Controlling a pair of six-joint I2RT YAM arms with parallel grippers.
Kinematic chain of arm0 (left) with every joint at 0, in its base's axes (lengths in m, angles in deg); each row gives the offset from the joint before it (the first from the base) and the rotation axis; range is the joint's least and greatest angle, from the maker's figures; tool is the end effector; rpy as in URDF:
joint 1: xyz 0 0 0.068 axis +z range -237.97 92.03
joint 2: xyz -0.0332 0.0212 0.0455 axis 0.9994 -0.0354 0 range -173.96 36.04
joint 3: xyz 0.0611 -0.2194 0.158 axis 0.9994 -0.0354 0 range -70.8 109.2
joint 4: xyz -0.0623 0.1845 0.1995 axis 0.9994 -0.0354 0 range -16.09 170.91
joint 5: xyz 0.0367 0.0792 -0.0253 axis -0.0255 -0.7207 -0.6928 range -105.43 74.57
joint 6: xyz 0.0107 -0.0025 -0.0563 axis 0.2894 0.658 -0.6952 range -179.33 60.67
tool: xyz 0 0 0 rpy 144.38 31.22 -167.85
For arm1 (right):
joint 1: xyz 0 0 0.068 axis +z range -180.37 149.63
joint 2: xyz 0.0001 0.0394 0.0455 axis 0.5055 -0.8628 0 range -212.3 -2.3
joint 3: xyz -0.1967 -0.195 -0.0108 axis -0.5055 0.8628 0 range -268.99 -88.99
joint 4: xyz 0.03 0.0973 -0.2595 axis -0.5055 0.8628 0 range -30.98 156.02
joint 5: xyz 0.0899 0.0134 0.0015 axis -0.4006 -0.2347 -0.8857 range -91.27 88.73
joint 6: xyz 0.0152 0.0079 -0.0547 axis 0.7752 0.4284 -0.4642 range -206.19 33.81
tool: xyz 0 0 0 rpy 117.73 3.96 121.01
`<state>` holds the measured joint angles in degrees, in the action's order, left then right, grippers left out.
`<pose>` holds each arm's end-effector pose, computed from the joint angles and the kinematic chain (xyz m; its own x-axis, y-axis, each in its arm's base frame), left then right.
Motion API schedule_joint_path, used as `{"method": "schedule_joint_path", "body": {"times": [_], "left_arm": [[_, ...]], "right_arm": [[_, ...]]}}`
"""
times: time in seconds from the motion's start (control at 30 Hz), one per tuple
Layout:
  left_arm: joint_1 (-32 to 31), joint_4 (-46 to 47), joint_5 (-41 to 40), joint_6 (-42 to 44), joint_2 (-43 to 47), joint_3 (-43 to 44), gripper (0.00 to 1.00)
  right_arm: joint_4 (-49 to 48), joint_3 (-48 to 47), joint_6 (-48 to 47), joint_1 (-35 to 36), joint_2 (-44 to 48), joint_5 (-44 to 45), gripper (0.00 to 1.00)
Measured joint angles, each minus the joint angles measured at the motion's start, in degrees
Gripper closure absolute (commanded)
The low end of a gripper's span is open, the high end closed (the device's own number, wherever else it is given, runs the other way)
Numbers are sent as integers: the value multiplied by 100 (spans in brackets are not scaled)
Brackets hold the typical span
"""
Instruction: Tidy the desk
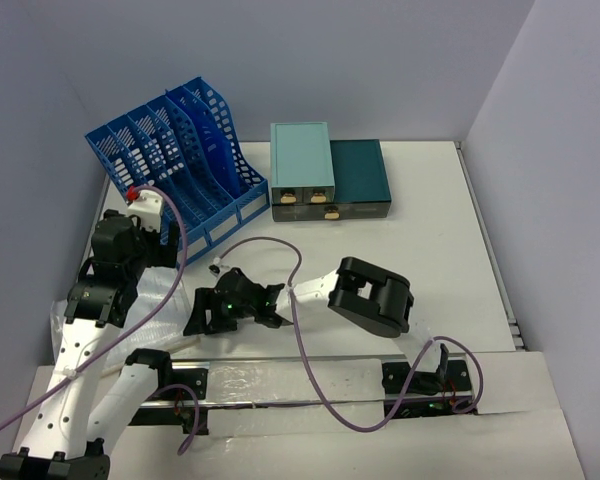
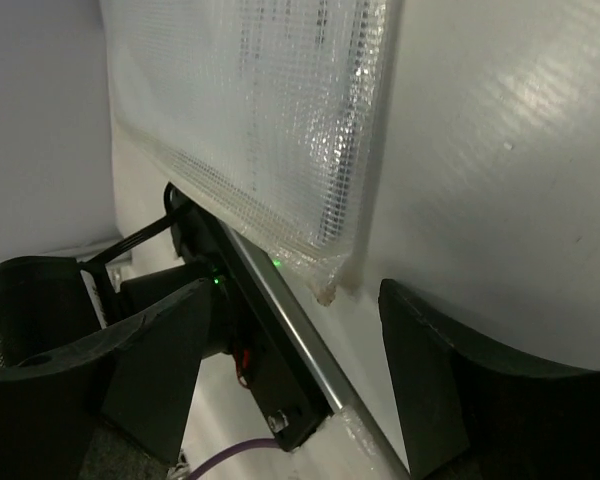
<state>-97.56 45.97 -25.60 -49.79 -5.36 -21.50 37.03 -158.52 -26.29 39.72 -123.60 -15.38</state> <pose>0.1715 -0.0217 0.3349 -0.4407 0.2398 -0.8650 0.0828 0.9704 0.2268 0.1500 0.4433 0.1168 -0.9361 -0.1205 -0.3305 -0.3470 0.4699 0.8117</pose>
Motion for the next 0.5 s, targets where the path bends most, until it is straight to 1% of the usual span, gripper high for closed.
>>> {"method": "schedule_joint_path", "body": {"times": [0.2,0.3,0.43,0.5], "left_arm": [[2,-2,59,0,78,-2,1],[2,-1,66,0,95,-2,1],[4,0,83,0,88,-2,1],[6,-2,100,0,88,-2,1]], "right_arm": [[-246,17,519,7,-153,-364,27],[-406,-278,767,19,-450,-667,29],[-790,-662,1140,40,-927,-1053,36],[-967,-680,1329,45,-1036,-1133,47]]}}
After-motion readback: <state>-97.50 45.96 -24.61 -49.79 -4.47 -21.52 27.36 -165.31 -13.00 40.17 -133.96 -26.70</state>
